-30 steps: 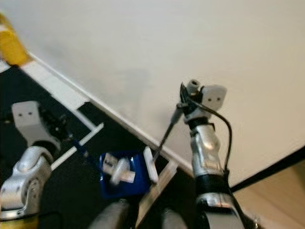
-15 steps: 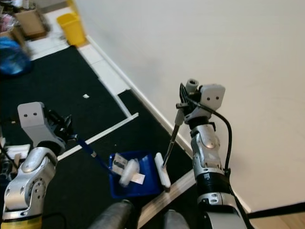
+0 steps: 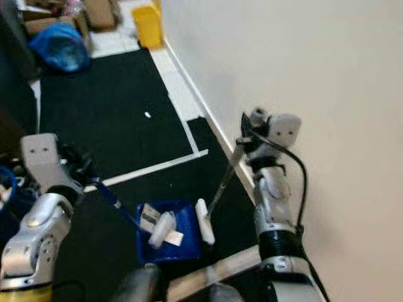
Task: Sweep floor
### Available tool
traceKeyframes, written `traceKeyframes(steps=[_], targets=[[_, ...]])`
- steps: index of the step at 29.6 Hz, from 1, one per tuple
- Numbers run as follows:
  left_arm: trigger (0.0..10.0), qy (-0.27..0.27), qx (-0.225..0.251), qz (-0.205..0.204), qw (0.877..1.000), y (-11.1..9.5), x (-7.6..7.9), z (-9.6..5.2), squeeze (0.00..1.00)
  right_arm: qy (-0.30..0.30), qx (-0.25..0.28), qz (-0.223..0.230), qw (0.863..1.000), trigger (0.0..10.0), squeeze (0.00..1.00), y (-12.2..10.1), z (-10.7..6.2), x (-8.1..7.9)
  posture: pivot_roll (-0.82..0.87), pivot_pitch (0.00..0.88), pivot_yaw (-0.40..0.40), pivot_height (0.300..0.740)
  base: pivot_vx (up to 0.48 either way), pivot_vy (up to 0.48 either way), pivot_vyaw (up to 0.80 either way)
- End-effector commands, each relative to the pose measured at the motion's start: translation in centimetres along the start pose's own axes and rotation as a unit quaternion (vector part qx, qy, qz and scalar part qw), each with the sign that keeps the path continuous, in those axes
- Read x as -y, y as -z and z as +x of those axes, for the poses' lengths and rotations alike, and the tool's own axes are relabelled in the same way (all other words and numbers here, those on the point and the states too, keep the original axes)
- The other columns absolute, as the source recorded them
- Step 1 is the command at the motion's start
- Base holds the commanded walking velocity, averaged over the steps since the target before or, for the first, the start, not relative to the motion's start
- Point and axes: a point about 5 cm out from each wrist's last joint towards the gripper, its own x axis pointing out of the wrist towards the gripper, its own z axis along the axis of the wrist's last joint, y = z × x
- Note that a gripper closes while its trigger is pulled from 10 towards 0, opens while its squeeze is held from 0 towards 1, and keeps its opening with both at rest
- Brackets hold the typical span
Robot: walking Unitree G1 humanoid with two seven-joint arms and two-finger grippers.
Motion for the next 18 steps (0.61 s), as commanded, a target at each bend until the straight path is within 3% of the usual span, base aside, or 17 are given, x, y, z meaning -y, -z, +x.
traceKeyframes(steps=[1,18], targets=[[10.0,0.004,0.014,-0.002,1.000,-0.45,0.22,-0.06,0.00,0.005,0.009,0.003,1.000,10.0,0.00,-0.20,-0.11,0.30,0.07,0.077,0.009,0.740,0.000,0.000,0.76],[10.0,0.005,0.012,-0.002,1.000,-0.38,0.29,-0.11,0.00,0.005,0.006,0.003,1.000,10.0,0.00,-0.02,-0.23,0.30,0.06,0.082,0.009,0.740,0.000,0.000,0.76]])
